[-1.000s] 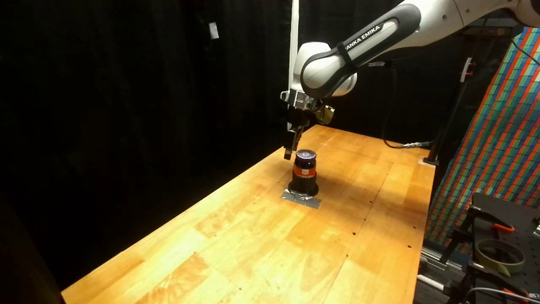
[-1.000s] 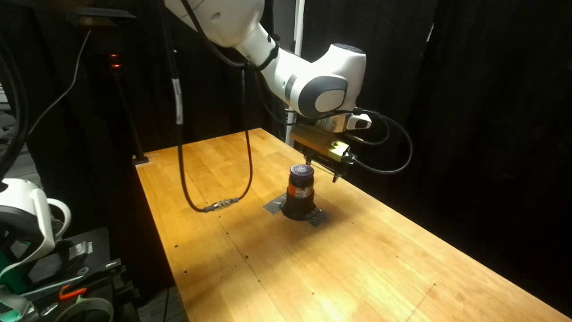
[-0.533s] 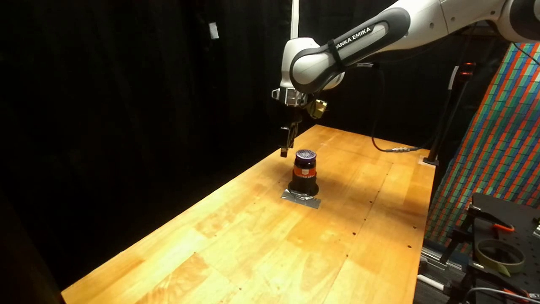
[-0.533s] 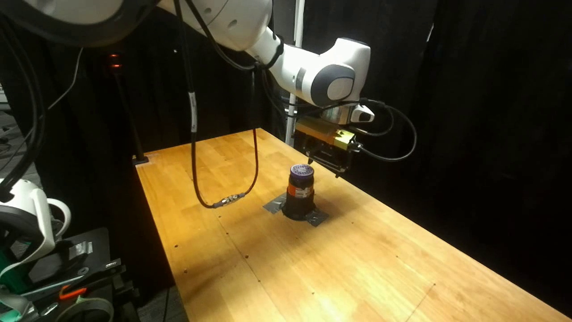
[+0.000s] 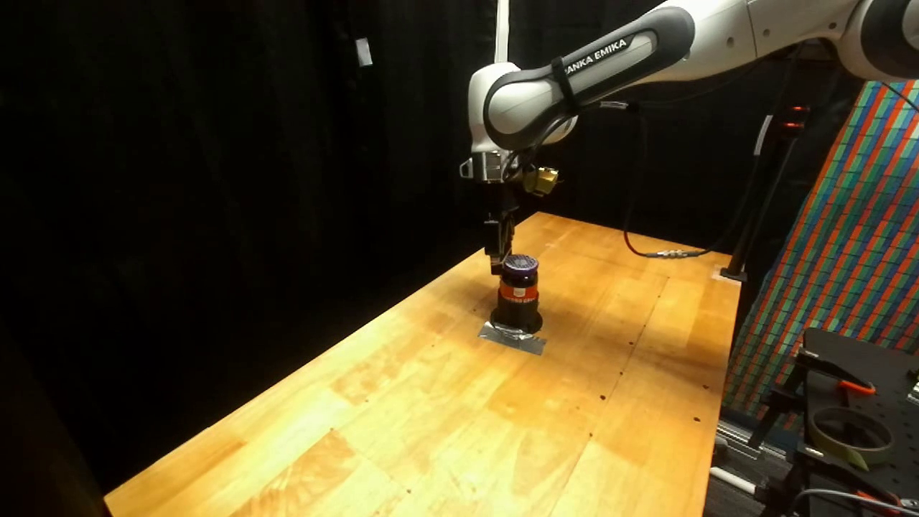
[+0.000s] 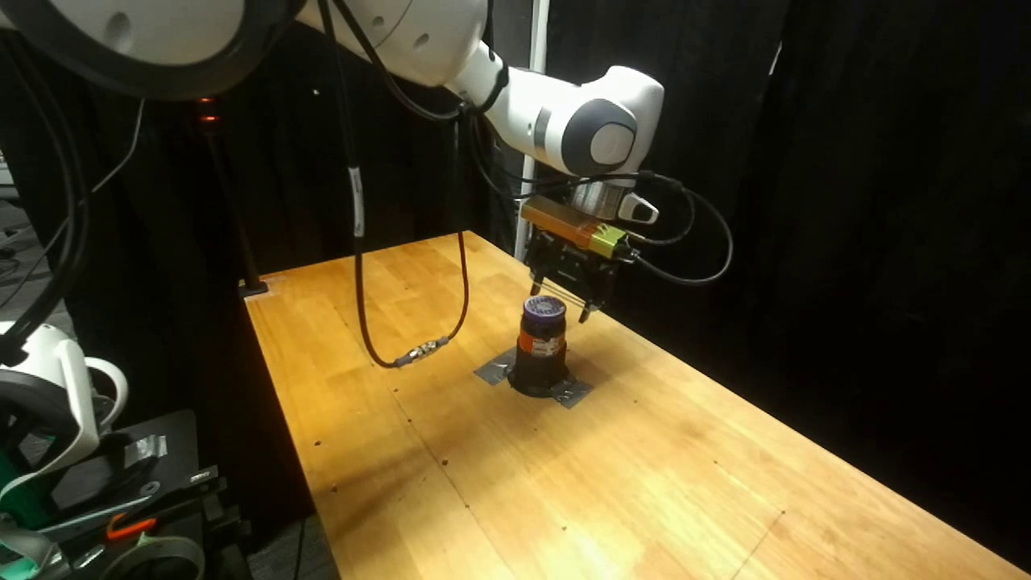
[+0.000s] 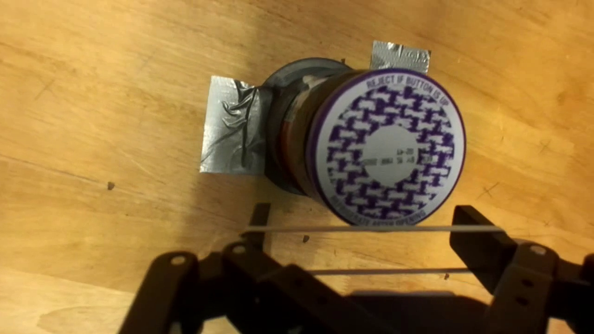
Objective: Place the band over the brown cup
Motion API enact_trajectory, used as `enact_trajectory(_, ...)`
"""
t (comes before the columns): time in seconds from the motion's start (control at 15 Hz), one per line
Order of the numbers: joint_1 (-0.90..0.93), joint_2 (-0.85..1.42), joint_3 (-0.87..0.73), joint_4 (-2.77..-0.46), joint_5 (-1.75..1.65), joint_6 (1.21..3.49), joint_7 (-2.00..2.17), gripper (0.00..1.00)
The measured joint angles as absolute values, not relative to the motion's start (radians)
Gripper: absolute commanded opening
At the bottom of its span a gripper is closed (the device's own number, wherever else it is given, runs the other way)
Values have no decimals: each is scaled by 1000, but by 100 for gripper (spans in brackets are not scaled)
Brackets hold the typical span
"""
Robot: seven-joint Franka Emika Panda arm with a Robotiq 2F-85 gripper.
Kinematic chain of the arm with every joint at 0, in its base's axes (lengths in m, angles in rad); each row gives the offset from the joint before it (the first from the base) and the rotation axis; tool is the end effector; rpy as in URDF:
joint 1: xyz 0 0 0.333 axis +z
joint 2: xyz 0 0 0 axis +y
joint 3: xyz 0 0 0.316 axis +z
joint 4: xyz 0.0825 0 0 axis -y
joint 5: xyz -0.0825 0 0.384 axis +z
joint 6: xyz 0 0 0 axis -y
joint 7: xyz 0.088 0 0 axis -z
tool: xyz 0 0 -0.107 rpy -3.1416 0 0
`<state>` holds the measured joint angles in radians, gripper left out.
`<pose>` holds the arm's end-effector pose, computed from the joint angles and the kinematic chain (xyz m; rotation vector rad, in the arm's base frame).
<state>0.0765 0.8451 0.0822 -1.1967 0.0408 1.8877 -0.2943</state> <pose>0.7341 0.1042 0.2626 -2.9579 -0.6219 0.2187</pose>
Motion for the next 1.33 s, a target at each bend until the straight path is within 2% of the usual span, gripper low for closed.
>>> enact_trajectory(0.8,122,840,76,-1218,-66,1790,-222,100)
enact_trajectory(1.33,139,638,72,-1526,-111,1877,-69,100)
